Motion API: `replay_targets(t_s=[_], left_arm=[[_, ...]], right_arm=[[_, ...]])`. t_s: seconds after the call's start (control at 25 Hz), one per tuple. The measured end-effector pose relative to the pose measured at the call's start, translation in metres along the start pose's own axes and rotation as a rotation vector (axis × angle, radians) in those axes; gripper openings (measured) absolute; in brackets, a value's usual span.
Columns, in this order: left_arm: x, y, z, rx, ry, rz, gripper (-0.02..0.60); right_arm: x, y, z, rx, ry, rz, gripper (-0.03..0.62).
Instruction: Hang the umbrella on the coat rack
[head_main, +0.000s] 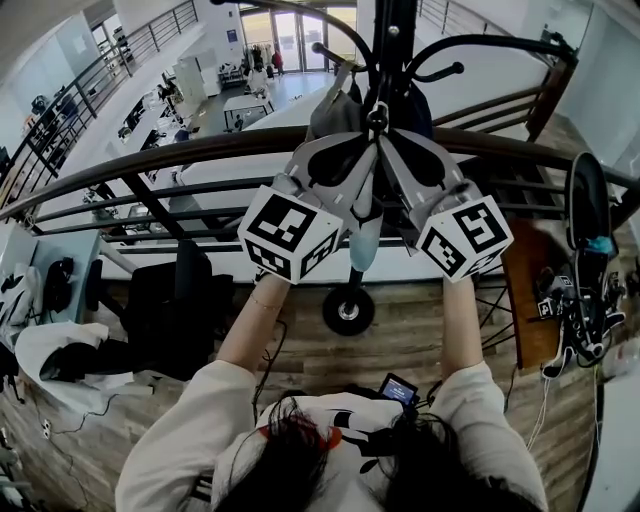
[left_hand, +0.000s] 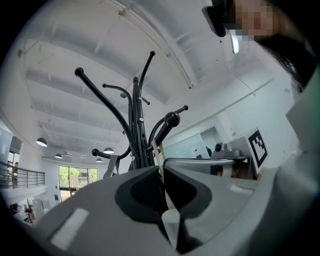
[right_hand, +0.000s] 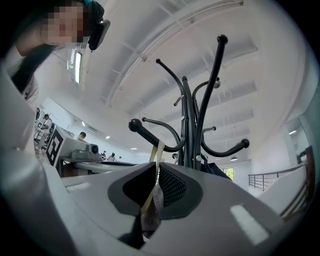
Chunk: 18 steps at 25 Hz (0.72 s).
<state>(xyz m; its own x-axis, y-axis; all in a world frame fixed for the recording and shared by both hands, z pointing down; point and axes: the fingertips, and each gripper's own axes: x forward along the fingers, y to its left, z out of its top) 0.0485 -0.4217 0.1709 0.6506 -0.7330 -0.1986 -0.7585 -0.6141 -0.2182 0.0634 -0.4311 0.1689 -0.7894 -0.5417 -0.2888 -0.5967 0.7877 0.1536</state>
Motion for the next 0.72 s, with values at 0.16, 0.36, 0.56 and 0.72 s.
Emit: replay_targets(t_s=[0.16,0.36,0.56,0.72], left_arm=[[-0.003,-0.004,-0.003,0.015,0.009,-0.015,0.023],[-0.01,-0.011,-0.019,-0.003,0.038,-0.041,0.048],[-0.023,-0.015,-0.038,-0.049,0.062,-0.052,0.048],[-0.04,-0.017,-0.049,-0.102,0.053,-0.058,0.048]], right_arm=[[-0.004,0.003,0.0,-0.009,0.005,-0.013,0.055],[-0.012,0.005,-0.01,-0.019,0.041,-0.032,0.077],[-0.023,0.016,-0.019,-0.015,0.058,-0.048,0.078],[-0.03,0.027,-0.028,-0.006,0.065,-0.081,0.077]])
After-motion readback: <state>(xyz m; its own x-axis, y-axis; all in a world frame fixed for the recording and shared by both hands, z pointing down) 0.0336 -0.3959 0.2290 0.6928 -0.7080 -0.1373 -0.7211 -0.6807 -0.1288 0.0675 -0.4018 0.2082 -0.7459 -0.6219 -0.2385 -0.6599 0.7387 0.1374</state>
